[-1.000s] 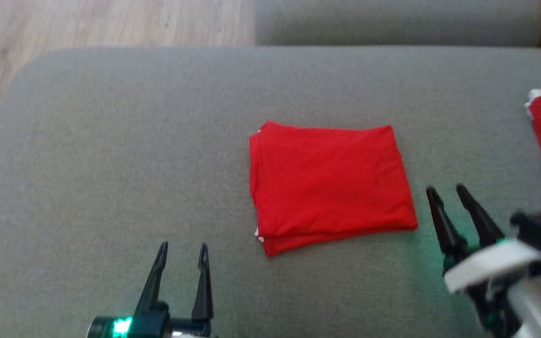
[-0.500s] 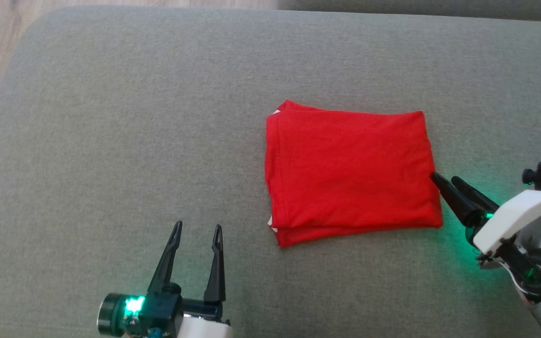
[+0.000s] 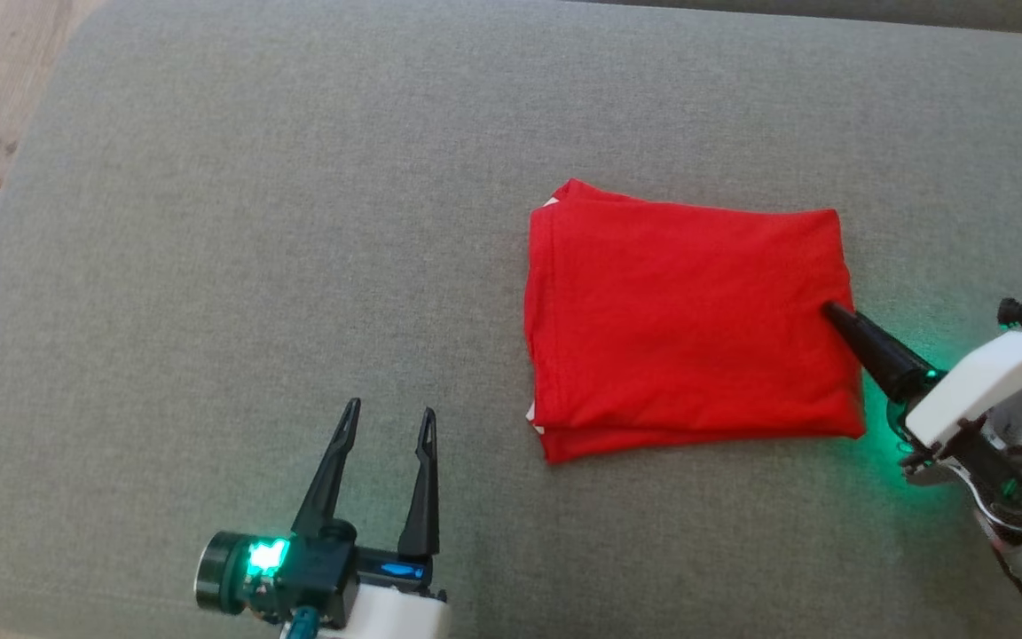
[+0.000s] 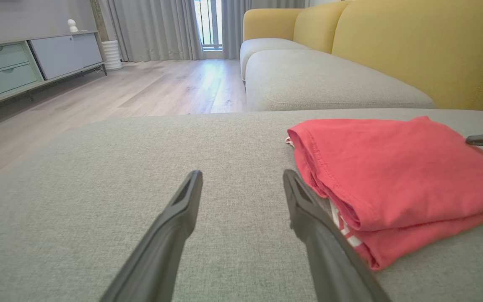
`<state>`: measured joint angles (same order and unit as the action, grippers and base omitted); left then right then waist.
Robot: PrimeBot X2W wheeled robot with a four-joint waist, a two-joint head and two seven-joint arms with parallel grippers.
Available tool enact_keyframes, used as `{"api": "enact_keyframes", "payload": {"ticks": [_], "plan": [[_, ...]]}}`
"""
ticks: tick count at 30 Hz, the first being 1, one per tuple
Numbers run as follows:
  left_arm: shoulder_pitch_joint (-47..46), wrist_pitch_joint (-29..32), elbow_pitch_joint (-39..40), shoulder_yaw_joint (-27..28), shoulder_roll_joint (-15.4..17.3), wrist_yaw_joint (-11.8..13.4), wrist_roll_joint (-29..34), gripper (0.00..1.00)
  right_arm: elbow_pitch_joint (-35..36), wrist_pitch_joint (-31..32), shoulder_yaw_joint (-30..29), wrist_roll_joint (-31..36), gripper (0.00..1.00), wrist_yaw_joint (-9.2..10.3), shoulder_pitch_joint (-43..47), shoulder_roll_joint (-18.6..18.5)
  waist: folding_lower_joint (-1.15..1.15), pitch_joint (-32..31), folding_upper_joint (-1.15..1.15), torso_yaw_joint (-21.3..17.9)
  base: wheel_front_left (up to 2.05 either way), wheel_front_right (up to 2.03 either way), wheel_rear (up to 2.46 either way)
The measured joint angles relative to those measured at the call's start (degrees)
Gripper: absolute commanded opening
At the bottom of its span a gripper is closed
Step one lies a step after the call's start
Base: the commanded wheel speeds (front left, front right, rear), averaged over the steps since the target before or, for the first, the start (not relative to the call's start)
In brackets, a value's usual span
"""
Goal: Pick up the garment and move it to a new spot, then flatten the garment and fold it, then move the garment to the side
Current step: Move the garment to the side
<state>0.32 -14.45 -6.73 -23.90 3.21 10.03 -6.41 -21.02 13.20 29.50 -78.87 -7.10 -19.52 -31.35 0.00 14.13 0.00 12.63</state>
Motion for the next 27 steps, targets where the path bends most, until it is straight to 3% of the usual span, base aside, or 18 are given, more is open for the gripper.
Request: {"api": "enact_keyframes", "payload": {"ticks": [11, 27], "plan": [[0.0, 0.0, 0.3, 0.0, 0.0, 0.0, 0.5, 1.00, 2.6, -1.7, 2.1, -1.2, 0.00, 0.00, -1.8, -4.2, 0.00, 0.6, 0.00, -2.0, 0.00, 0.00, 0.00], [-5.0, 0.0, 2.0, 1.3, 0.0, -0.6, 1.2, 1.00, 6.0, -1.7, -2.5, 1.8, 0.00, 0.00, -11.3, -24.0, 0.01, 8.0, 0.00, -10.4, 0.00, 0.00, 0.00]]}}
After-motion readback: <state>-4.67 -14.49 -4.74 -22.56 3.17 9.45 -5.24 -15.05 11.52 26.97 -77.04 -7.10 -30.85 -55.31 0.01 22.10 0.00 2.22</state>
